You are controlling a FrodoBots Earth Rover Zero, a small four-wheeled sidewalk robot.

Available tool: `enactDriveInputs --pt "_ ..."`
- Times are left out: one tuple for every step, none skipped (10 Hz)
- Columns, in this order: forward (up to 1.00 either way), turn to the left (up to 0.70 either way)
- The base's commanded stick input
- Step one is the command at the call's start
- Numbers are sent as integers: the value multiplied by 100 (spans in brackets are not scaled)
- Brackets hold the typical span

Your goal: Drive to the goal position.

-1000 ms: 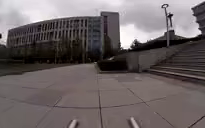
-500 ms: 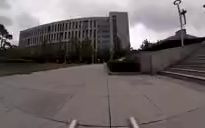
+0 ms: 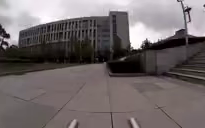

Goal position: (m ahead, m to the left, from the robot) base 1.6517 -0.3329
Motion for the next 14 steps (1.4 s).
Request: enactDriveInputs --pt "100 0" --pt "100 0" --pt "100 0" --pt "100 0" --pt "100 0" --pt "100 0" --pt "100 0" --pt "100 0" --pt "100 0" --pt "100 0" --pt "100 0" --pt "100 0" --pt "100 0" --pt "100 0"
